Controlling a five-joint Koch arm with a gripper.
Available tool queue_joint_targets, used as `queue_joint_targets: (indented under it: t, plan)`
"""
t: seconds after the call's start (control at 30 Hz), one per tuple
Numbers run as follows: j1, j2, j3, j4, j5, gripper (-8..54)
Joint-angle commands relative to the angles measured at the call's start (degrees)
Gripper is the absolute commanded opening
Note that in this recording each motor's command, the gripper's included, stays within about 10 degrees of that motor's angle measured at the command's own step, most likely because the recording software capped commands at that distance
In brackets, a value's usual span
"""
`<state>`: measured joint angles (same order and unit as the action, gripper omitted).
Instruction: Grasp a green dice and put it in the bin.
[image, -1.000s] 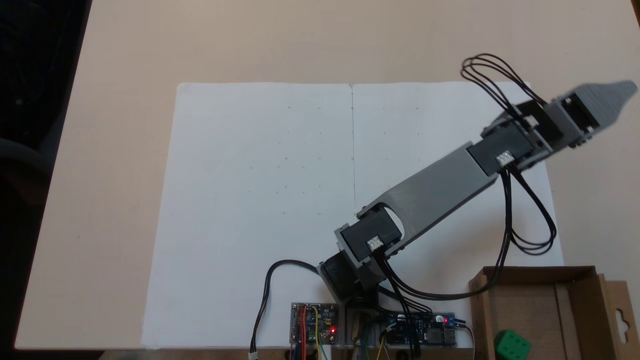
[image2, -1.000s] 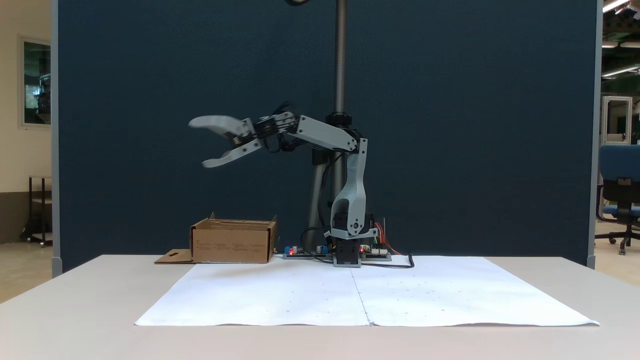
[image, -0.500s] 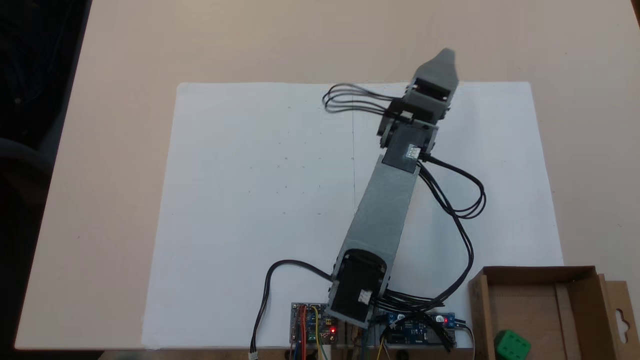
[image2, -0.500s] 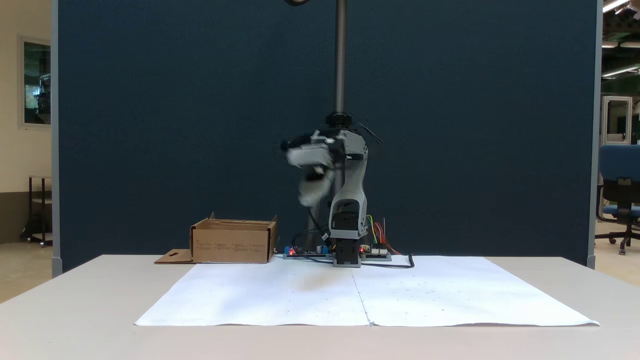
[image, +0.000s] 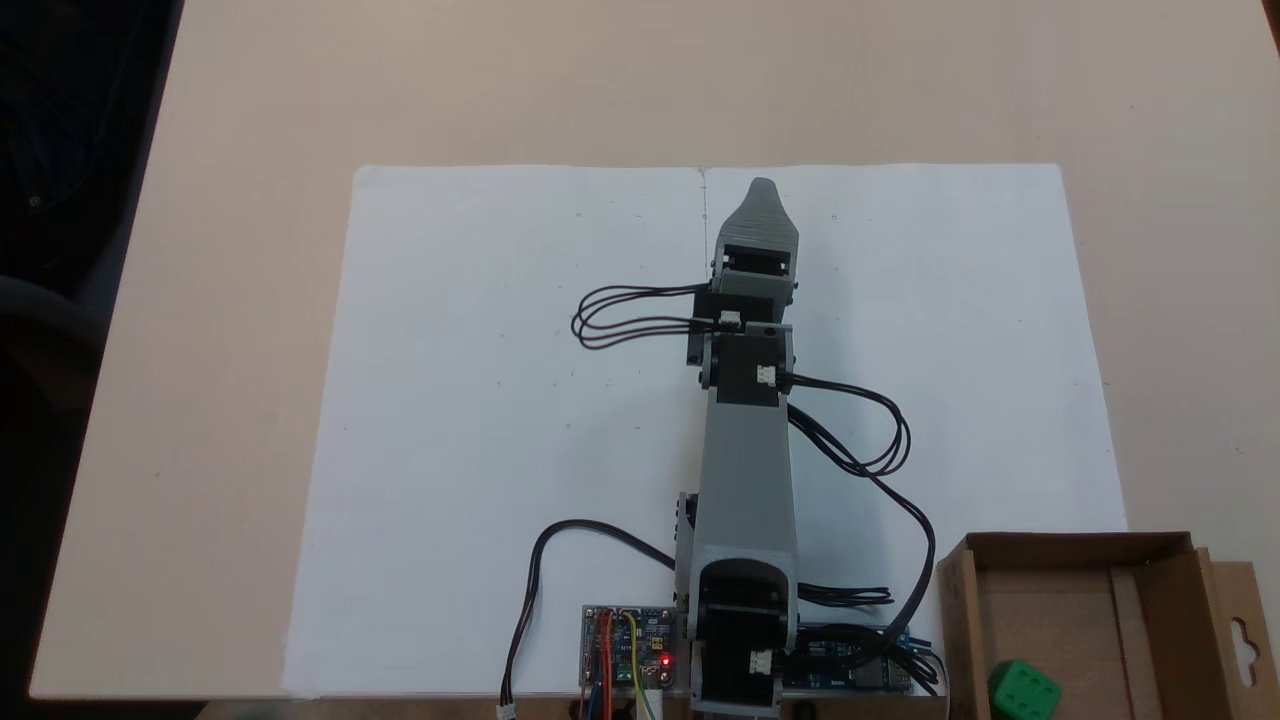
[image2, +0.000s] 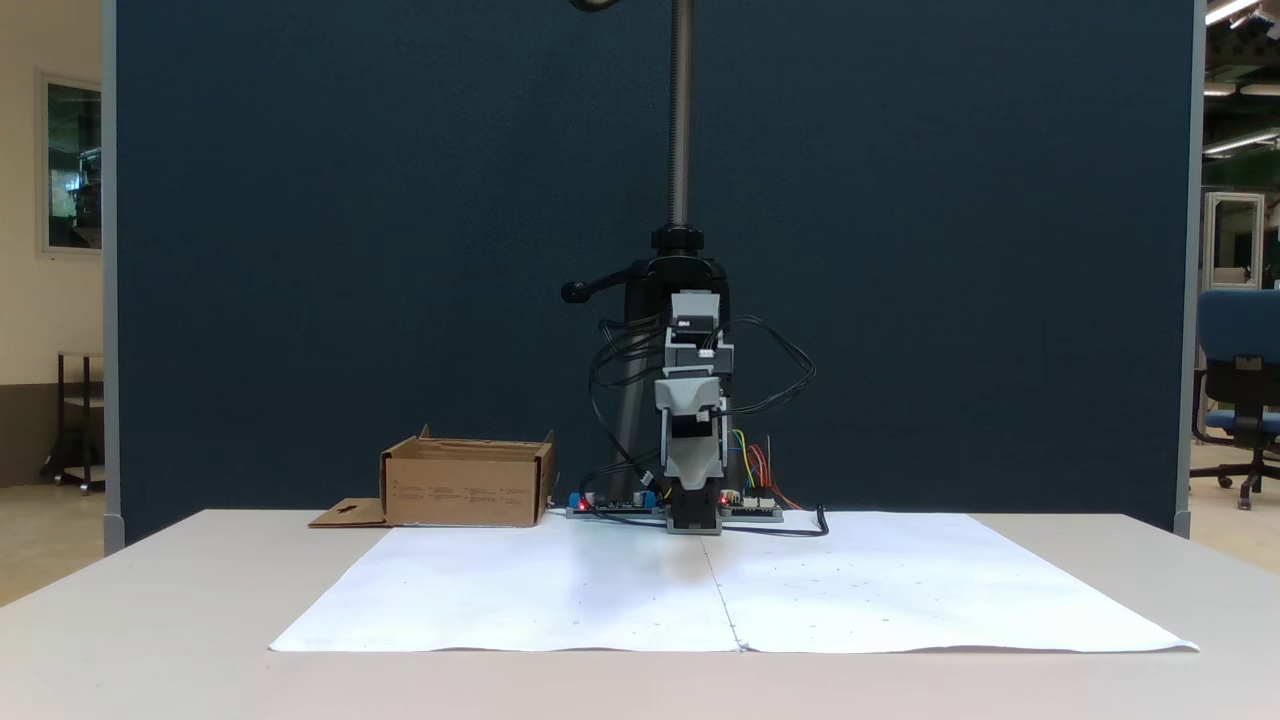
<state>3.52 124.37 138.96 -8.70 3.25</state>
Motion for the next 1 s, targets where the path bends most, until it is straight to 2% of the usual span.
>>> queue_joint_targets:
  t: [0.0, 0.43, 0.97]
  plan:
    - [-0.5, 2.4, 1.5, -9.5, -3.9, 45.4]
    - [-4.0, 3.2, 24.7, -33.5, -12.2, 43.9]
    - [-3.6, 8.9, 37.3, -62.1, -6.9, 44.3]
